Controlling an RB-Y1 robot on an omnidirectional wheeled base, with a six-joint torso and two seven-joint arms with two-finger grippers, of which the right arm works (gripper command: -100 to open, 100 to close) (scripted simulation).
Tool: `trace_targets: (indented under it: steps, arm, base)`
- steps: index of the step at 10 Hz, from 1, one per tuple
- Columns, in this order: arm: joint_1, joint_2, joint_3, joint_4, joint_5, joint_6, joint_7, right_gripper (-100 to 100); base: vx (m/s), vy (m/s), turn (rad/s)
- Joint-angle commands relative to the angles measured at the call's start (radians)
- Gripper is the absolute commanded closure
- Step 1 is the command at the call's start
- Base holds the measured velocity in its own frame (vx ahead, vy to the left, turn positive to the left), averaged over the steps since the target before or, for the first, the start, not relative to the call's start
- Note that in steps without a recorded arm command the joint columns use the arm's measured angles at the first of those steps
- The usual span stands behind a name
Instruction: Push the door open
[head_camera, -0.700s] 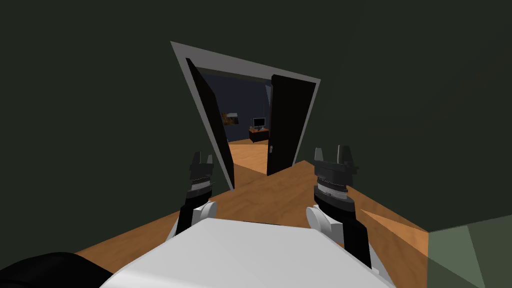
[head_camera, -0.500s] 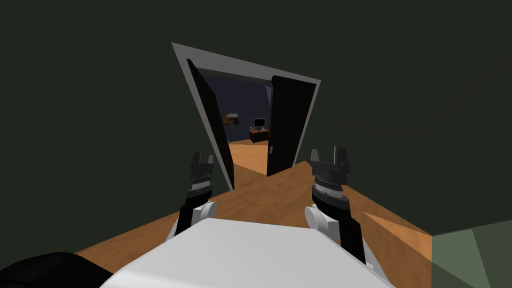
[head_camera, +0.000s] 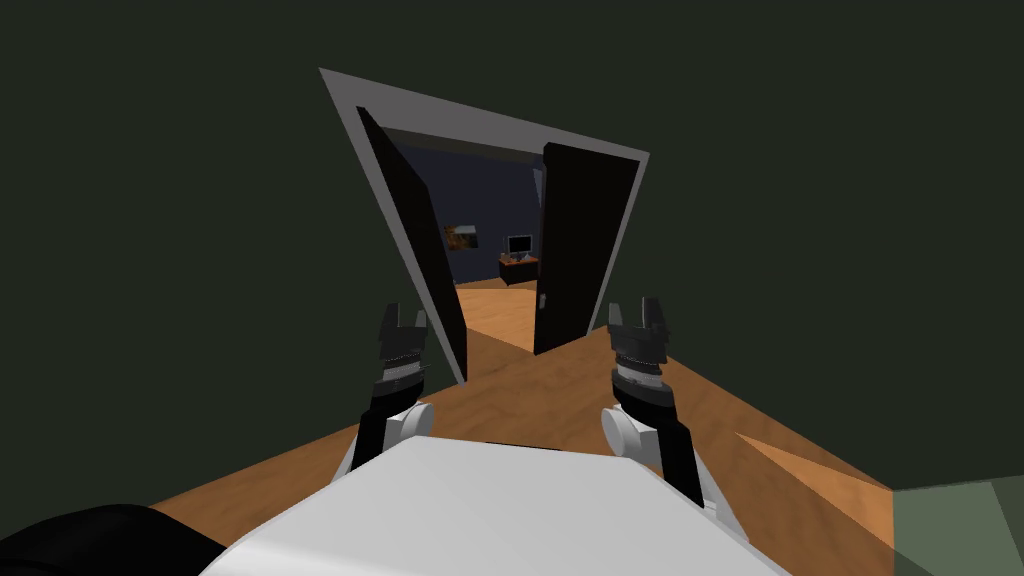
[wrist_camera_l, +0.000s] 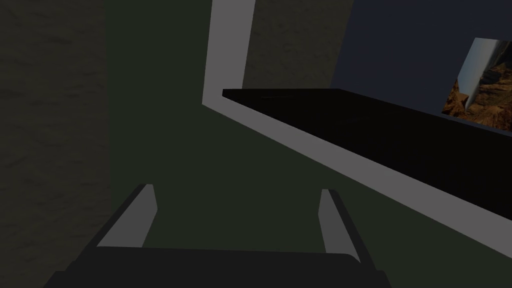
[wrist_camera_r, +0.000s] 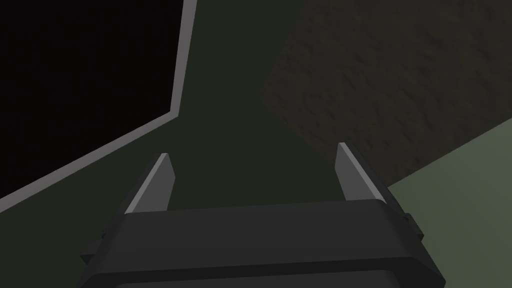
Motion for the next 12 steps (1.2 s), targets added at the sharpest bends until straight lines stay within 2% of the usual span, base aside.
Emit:
trace_targets:
  steps: [1,6,12]
  arm:
    - [-0.008,-0.007,0.004,0.031,0.000,-0.005,-0.003,-100]
    - [-0.057,-0.024,0.021,0.161,0.002,-0.018,-0.008,-100]
    - [-0.129,-0.041,0.044,0.342,0.004,-0.038,-0.016,-100]
  base:
    - [0.058,-0.029,0.020]
    - [0.081,-0.043,0.029]
    - [0.091,-0.052,0.035]
